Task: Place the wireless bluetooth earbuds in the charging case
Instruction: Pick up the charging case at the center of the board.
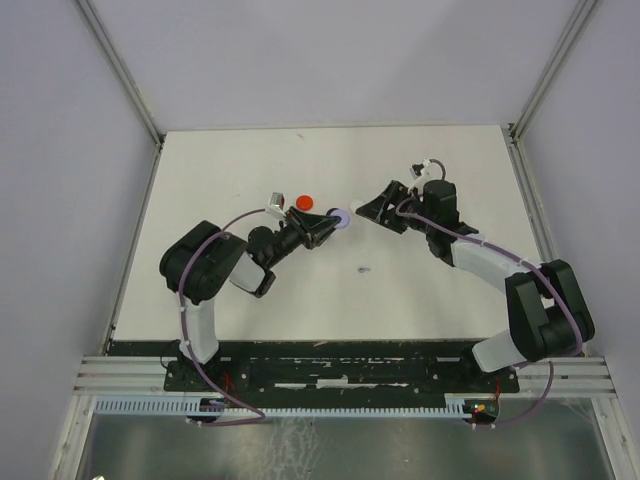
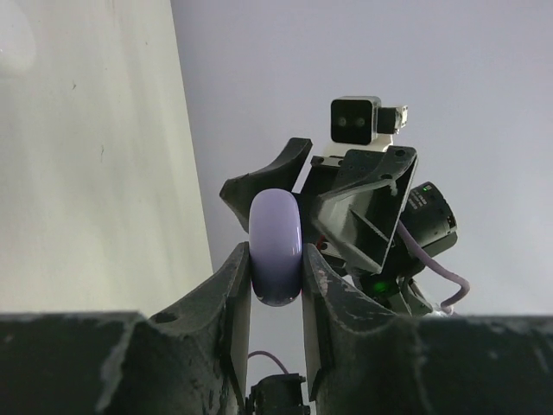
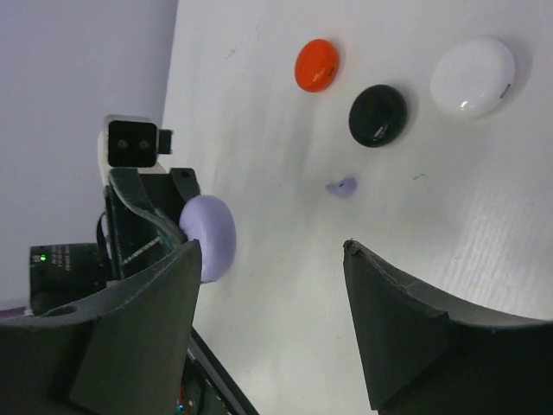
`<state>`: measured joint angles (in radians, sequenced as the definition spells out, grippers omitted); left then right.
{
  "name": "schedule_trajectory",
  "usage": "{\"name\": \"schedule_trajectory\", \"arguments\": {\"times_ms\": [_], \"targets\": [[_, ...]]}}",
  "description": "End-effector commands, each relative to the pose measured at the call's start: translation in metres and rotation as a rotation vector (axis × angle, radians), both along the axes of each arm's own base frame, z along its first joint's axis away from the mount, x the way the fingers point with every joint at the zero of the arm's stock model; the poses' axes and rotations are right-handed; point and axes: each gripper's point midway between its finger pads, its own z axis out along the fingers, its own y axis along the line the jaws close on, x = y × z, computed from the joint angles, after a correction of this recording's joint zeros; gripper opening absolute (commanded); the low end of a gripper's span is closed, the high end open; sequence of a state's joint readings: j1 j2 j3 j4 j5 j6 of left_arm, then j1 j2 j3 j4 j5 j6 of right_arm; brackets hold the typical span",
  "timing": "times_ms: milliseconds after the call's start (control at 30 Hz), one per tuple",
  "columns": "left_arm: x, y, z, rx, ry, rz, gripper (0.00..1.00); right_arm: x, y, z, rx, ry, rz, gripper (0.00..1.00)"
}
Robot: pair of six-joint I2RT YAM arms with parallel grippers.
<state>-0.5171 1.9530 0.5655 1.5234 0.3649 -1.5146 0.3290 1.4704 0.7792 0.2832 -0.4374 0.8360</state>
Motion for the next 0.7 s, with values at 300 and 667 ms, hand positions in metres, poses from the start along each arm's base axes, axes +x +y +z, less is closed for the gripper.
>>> {"name": "schedule_trajectory", "arguments": {"times_ms": [300, 667], "targets": [[-0.002, -0.007, 0.053, -0.158, -0.155, 0.064, 0.03, 0.011, 0.026, 0.038, 0.285, -0.036, 0.036, 0.69], [0.0, -0.012, 0.064, -0.178, -0.181, 0.064, 0.03, 0.005, 0.032, 0.036, 0.346, -0.024, 0.065, 0.57]]}}
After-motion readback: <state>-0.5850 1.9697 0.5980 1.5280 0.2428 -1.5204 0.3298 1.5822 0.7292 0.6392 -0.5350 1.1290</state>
